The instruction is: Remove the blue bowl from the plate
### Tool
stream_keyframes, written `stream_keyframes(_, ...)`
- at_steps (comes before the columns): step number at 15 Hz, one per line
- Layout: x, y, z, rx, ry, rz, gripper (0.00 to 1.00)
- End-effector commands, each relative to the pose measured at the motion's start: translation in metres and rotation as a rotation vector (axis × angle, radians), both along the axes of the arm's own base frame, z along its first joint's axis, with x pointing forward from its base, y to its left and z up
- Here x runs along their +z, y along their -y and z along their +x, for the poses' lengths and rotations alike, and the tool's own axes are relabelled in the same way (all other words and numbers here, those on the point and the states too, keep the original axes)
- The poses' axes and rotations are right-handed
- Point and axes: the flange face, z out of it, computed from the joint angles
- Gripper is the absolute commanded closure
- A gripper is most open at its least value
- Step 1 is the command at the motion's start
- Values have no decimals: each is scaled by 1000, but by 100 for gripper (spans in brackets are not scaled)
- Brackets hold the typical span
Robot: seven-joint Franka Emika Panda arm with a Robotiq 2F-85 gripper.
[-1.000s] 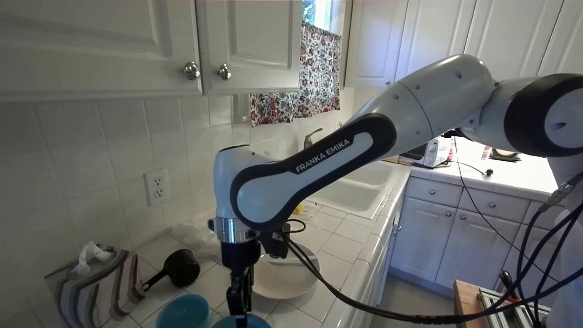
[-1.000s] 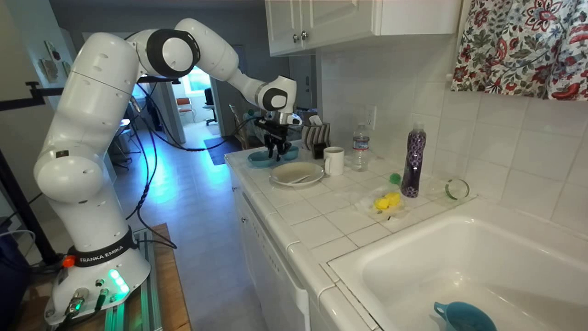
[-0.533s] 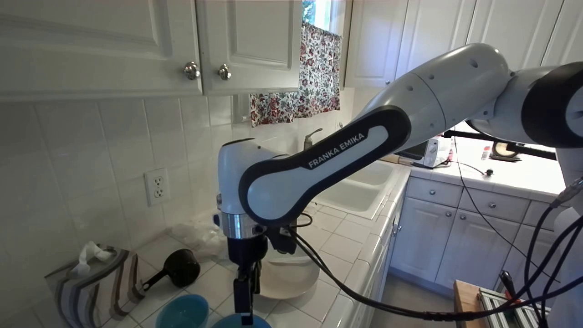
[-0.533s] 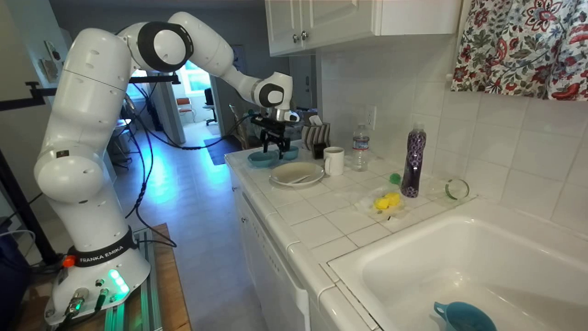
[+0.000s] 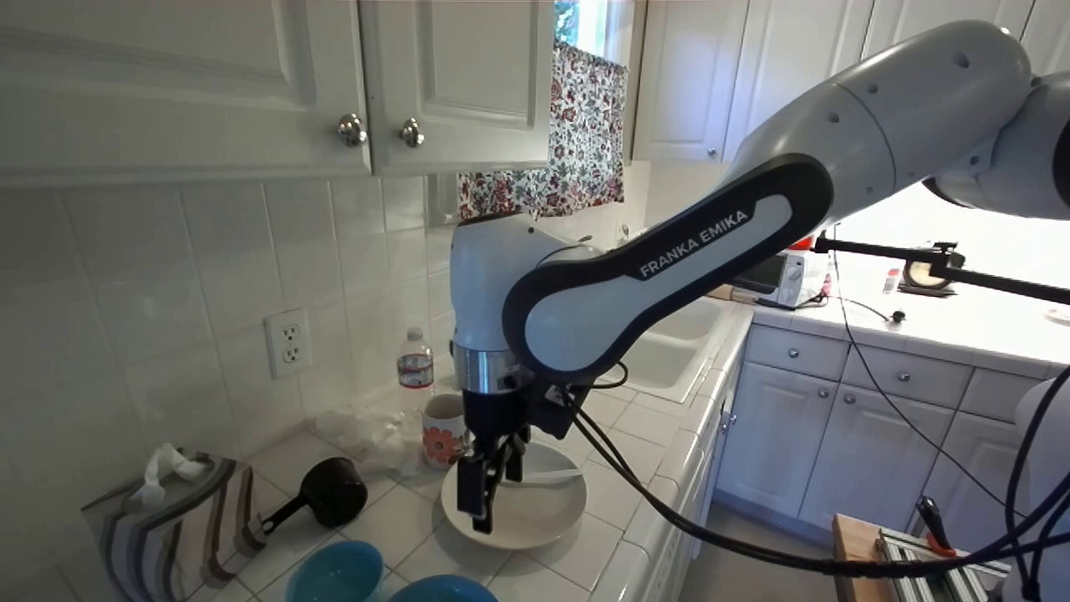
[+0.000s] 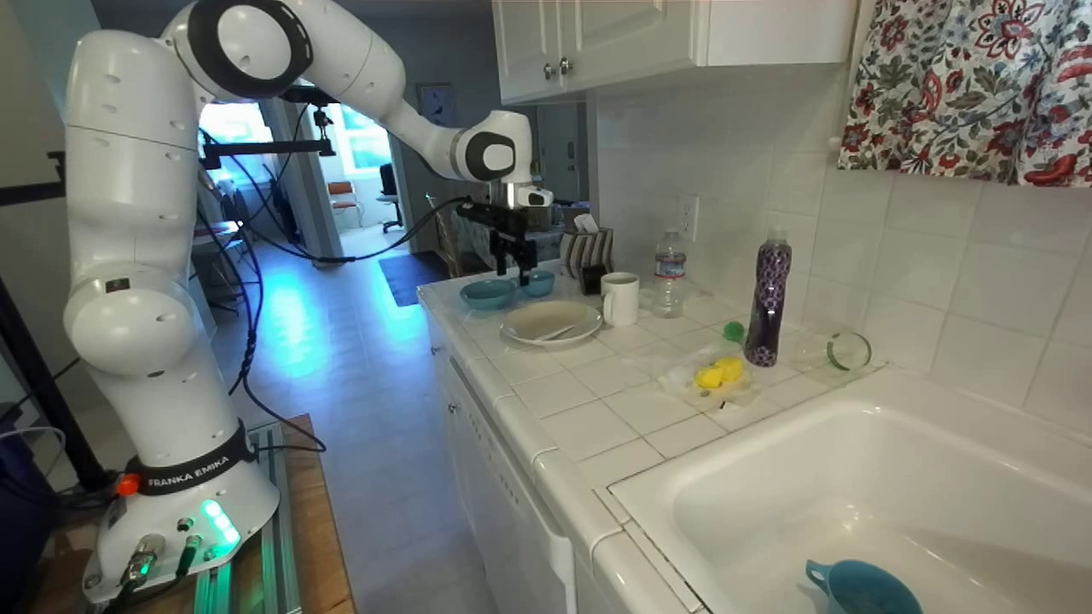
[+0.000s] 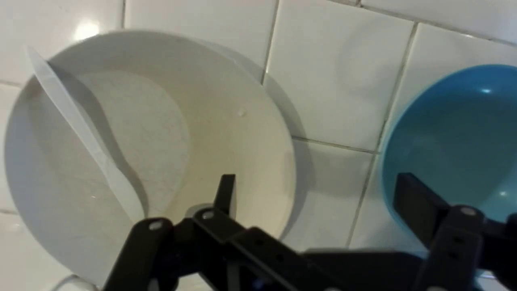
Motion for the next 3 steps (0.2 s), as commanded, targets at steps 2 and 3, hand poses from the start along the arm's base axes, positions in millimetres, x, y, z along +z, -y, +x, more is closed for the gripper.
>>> stream_keyframes(2, 1, 13, -5, -88, -5, -20, 0)
stream_keyframes(3, 1, 16, -7, -108, -8, -23, 0)
